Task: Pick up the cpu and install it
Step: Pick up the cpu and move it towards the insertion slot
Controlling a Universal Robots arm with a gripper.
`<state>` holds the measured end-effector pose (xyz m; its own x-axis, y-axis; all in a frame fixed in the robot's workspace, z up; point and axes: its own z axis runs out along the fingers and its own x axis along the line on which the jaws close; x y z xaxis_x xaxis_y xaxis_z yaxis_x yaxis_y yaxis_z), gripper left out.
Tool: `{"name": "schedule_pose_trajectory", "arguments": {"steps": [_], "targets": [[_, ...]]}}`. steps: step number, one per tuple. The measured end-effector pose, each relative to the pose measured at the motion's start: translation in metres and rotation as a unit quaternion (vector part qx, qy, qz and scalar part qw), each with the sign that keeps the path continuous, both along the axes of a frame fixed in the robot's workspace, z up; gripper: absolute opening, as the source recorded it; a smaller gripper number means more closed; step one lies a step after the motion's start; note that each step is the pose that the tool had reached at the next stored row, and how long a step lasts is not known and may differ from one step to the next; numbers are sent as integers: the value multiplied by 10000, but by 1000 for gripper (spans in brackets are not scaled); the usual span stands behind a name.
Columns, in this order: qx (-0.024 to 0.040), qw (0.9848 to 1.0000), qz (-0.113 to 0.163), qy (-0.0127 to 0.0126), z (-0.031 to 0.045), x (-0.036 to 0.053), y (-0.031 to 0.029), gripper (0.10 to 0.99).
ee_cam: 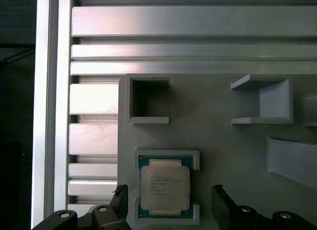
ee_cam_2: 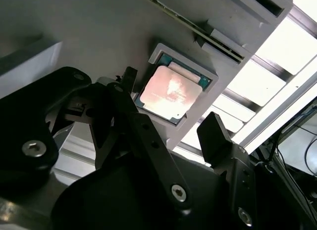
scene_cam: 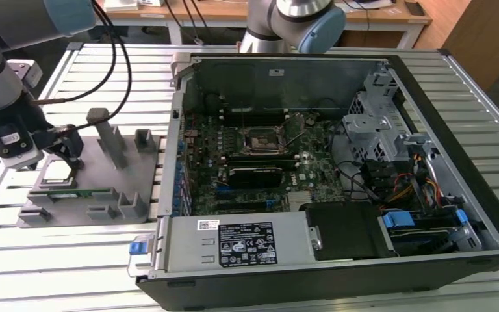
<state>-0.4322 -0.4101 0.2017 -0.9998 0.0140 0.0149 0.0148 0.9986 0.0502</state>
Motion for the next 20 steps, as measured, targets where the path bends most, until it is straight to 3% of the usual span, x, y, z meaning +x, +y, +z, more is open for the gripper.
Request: {"name": "schedule_pose_trajectory", "arguments": {"steps": [7, 10, 11, 20], "targets": [[0, 10000, 0, 1, -88, -6, 0, 761], [0, 10000, 0, 0, -107, -14, 0, 749], [0, 10000, 0, 0, -112, -16, 0, 678], [0, 10000, 0, 1, -155, -22, 3, 678]]}}
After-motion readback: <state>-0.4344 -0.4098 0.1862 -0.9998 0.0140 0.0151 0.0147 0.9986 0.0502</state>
